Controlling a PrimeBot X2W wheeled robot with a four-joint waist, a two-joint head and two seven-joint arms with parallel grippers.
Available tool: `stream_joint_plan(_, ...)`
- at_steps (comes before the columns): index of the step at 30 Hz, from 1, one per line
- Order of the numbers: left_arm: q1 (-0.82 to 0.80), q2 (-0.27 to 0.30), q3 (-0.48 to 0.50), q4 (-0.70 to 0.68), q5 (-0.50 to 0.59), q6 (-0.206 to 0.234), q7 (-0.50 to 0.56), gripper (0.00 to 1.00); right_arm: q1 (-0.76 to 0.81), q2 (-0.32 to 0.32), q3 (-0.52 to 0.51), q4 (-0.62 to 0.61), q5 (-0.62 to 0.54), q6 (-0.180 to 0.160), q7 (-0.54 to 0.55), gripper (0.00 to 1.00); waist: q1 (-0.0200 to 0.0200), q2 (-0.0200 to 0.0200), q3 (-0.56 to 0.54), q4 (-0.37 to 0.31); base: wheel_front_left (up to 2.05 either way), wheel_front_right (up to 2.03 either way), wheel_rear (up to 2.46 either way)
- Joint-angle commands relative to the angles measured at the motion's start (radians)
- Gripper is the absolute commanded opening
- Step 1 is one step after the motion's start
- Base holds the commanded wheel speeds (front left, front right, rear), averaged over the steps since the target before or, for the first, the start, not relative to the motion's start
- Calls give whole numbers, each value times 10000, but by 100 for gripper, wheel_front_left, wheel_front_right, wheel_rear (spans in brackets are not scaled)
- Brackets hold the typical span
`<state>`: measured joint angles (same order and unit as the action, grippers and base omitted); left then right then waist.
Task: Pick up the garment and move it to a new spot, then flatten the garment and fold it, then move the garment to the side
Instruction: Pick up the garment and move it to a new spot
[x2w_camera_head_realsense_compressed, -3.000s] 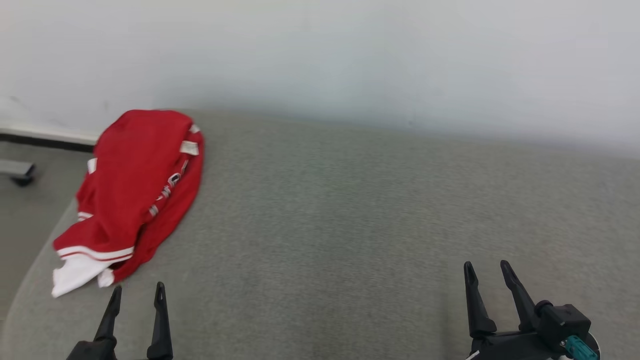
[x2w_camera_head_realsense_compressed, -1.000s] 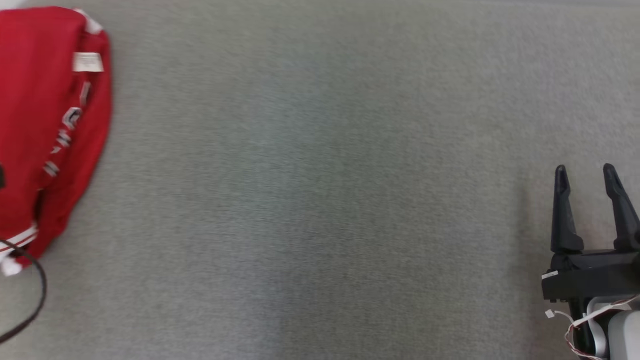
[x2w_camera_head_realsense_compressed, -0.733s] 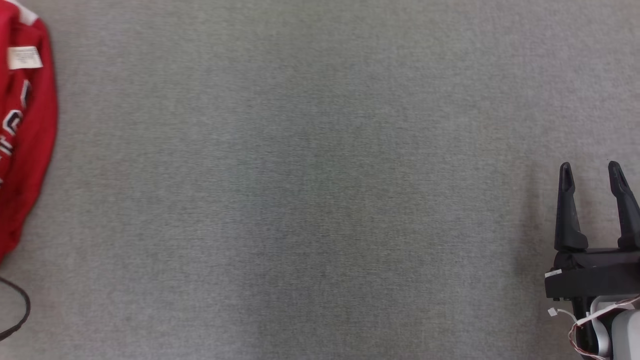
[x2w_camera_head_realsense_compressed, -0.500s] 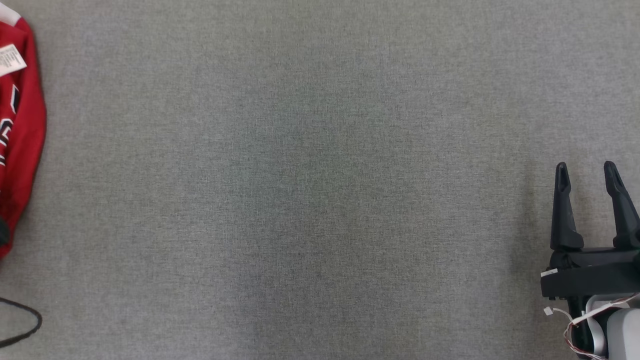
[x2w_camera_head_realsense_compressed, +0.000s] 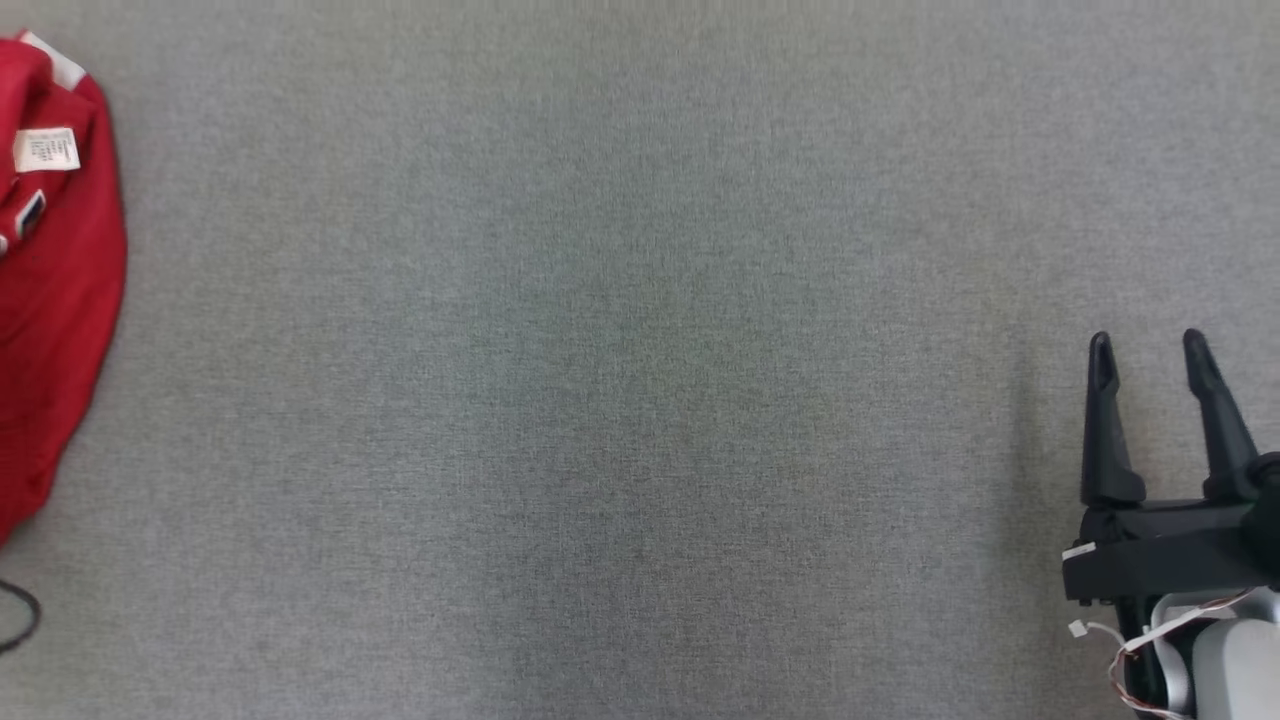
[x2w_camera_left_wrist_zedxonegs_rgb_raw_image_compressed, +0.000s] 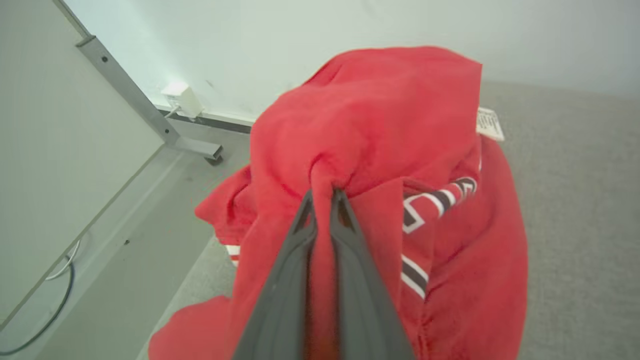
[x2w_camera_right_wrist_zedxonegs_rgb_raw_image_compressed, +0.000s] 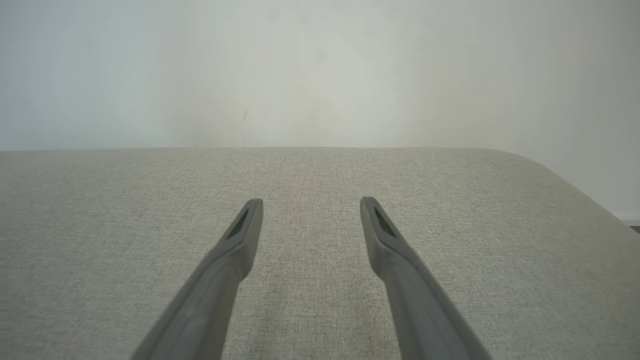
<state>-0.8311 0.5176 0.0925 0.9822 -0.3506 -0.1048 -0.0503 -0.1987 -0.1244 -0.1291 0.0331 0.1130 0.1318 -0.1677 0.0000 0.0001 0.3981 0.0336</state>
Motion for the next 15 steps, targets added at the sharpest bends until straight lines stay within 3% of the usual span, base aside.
stream_joint_plan(1,-294,192,-37,-87,152,56,-534,0,147,92,43,102,41,-21,-87,100,0,-1,-300,64,0,0,0)
stream_joint_plan(10,-1765,560,-694,-1320,648,-85,-1708,0,215,472,250,945,159,-21,-481,100,0,-1,-1216,62,0,0,0)
stream_joint_plan(15,-2778,-29,-1501,-3008,852,-174,-1208,0,247,619,333,1471,316,-21,-725,100,0,-1,-1639,-284,0,0,0)
